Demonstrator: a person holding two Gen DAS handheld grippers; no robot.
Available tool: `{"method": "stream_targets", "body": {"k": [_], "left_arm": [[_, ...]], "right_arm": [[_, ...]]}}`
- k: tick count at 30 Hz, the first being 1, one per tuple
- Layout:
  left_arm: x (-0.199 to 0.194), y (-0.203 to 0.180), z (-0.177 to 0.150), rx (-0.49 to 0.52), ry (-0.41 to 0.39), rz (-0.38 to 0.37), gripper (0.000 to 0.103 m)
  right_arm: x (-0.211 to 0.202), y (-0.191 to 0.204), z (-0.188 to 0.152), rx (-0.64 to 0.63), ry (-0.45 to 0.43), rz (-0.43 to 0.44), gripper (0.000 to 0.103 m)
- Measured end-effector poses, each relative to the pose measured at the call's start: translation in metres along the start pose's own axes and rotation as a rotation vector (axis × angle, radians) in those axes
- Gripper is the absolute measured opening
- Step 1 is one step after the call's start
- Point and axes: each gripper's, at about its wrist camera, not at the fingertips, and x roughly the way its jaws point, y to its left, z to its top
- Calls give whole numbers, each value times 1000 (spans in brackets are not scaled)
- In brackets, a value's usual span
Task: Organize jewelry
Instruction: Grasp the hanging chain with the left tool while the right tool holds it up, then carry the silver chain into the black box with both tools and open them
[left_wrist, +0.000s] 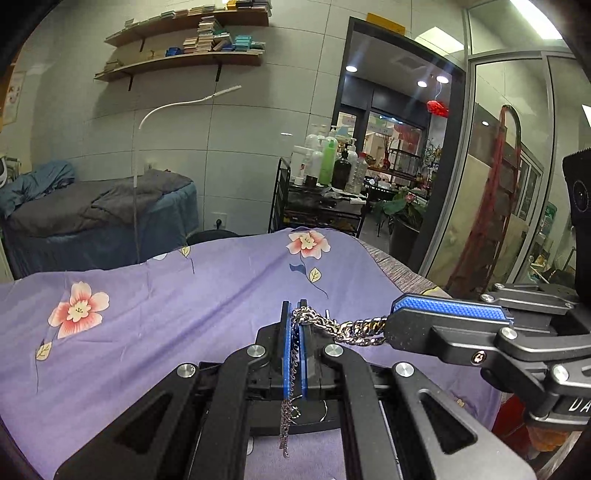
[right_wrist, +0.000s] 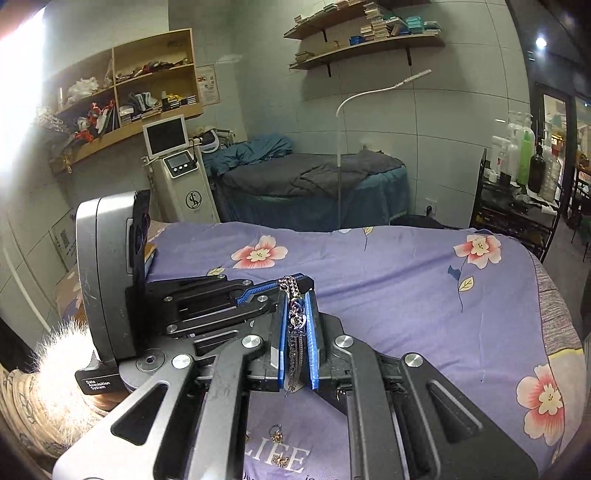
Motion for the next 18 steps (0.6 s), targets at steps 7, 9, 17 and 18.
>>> {"method": "stream_targets", "body": {"k": [7, 9, 17, 18], "left_arm": [[21, 2, 16, 32, 27, -23, 3], [28, 2, 17, 40, 40, -21, 3], [59, 9, -5, 12, 138, -40, 3], [64, 10, -8, 9, 150, -39, 3]], "right_arm": [[11, -13, 5, 17, 4, -32, 10], [15, -17, 3, 29, 10, -38, 10], [44, -42, -15, 105, 77, -60, 10], [48, -43, -19, 103, 88, -67, 10]]}}
